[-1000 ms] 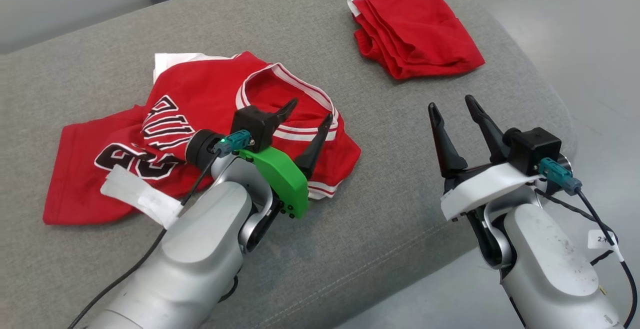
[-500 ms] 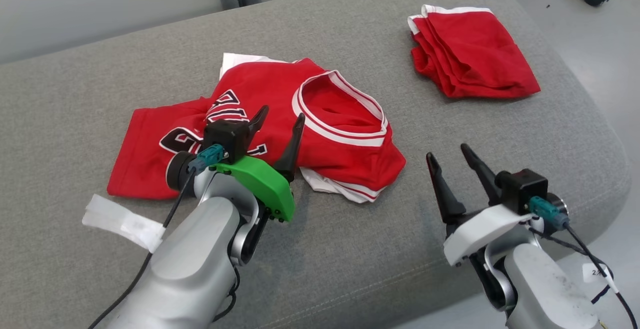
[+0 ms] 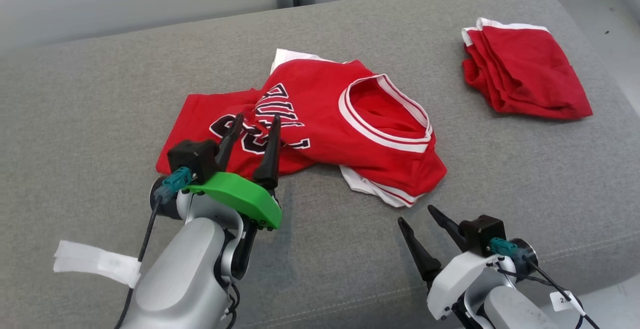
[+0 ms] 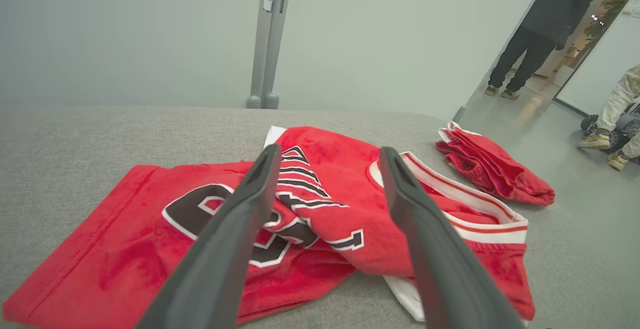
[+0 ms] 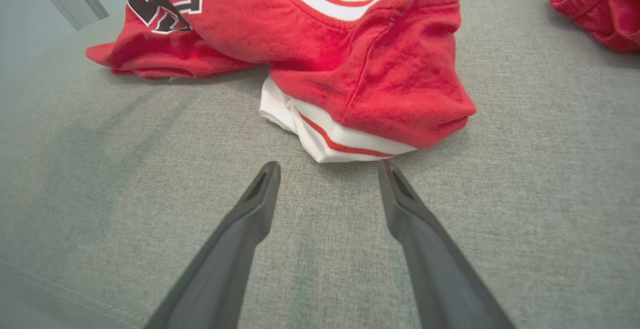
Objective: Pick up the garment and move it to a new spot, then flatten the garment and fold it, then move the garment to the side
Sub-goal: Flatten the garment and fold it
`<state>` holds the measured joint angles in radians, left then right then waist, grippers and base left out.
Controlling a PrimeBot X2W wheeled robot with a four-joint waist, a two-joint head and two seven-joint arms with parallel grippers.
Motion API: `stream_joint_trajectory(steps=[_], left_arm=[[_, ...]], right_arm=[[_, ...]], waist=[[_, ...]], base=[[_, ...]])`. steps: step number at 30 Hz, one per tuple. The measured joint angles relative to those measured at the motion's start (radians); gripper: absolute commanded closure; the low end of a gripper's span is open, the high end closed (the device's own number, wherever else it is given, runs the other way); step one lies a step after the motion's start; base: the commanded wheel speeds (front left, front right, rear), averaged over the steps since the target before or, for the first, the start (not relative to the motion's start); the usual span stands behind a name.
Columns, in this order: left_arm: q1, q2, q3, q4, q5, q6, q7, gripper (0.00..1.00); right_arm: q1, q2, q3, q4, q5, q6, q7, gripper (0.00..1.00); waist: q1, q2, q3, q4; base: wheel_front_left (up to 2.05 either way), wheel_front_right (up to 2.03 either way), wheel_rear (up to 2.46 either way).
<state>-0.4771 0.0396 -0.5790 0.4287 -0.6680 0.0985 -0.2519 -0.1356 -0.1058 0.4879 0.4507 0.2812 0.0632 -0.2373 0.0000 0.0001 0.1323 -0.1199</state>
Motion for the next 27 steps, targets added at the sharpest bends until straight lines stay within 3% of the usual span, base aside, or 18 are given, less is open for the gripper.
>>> stream_joint_trajectory(steps=[13,15,16,17,18,27], left_arm=[[0.098,0.000,0.066,-0.108,0.065,0.008,0.000,0.00],[0.112,0.000,0.076,-0.119,0.069,0.008,0.000,0.00],[0.119,0.000,0.083,-0.123,0.073,0.008,0.000,0.00],[0.126,0.000,0.091,-0.127,0.077,0.009,0.000,0.00],[0.135,0.000,0.102,-0.134,0.079,0.009,0.000,0.00],[0.199,0.000,0.182,-0.179,0.109,0.016,0.000,0.00]], right_arm=[[-0.072,0.016,-0.076,0.159,0.069,0.000,0.031,0.00],[-0.084,0.019,-0.077,0.176,0.080,0.004,0.031,0.55],[-0.094,0.019,-0.076,0.182,0.079,0.007,0.031,0.73],[-0.108,0.019,-0.075,0.186,0.079,0.008,0.030,0.82],[-0.125,0.018,-0.073,0.188,0.076,0.010,0.029,1.00],[-0.267,-0.001,-0.126,0.151,0.072,0.016,0.003,1.00]], waist=[[0.0000,0.0000,0.011,0.152],[0.0000,0.0000,0.014,0.173],[0.0000,0.0000,0.016,0.183],[0.0000,0.0000,0.017,0.191],[0.0000,0.0000,0.019,0.199],[0.0000,0.0000,0.014,0.194]], base=[[0.00,0.00,0.00],[0.00,0.00,0.00],[0.00,0.00,0.00],[0.00,0.00,0.00],[0.00,0.00,0.00],[0.00,0.00,0.00]])
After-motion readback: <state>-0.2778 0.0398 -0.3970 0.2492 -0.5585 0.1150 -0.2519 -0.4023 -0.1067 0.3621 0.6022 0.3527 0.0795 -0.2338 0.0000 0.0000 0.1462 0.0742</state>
